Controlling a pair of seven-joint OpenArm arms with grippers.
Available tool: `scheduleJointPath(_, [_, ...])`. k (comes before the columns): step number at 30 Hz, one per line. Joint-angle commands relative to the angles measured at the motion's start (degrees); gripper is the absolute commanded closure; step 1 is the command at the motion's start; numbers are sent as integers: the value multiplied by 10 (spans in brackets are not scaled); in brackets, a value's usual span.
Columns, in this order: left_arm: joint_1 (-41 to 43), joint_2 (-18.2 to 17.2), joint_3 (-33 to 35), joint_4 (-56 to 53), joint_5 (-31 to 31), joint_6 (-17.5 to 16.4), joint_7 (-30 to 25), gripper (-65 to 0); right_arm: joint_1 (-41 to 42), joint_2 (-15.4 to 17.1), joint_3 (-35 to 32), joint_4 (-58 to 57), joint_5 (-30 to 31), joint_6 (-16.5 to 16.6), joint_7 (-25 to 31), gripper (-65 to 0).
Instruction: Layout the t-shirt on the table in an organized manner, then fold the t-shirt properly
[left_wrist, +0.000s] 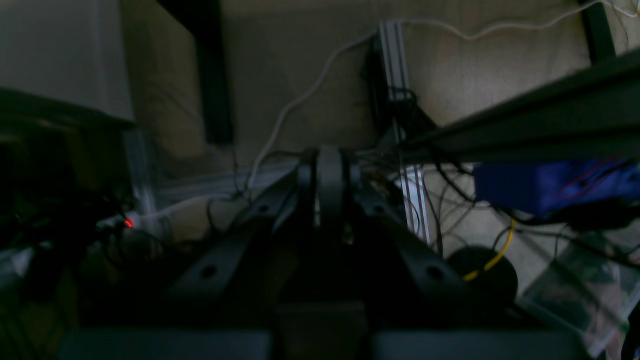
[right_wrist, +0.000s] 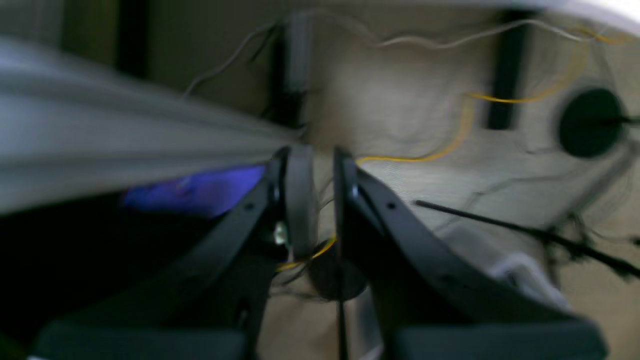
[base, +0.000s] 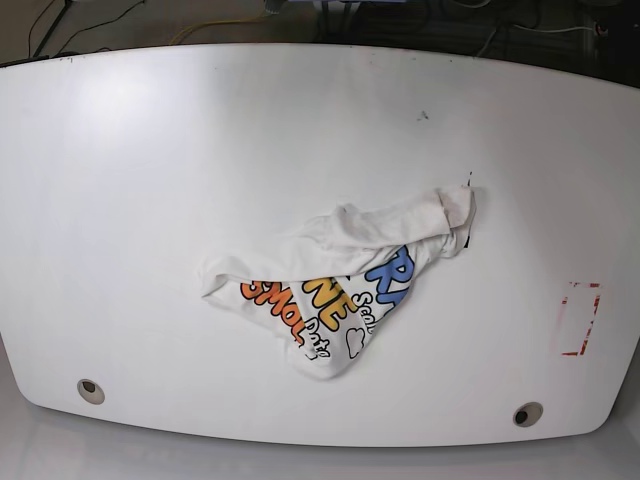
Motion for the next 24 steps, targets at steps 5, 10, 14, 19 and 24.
scheduleJointPath(5, [60,-1,-10,93,-3,2,-11,0,-41,5,33,47,57,4,12,-73])
scheduleJointPath(10, [71,-1,-11,132,-31,1,-11,0,-41,5,48,50,74,4,33,-73])
scheduleJointPath(14, [74,-25,-11,153,-71,1,-11,0,-38,5,55,54,77,4,62,-73])
scheduleJointPath(19, [66,-69,-8,157,-122,1,-11,0,-19,5,56,54,78,4,107,-73])
scheduleJointPath(24, [28,-81,-8,157,-153,1,-12,0,29,6,54,54,76,4,118,-73])
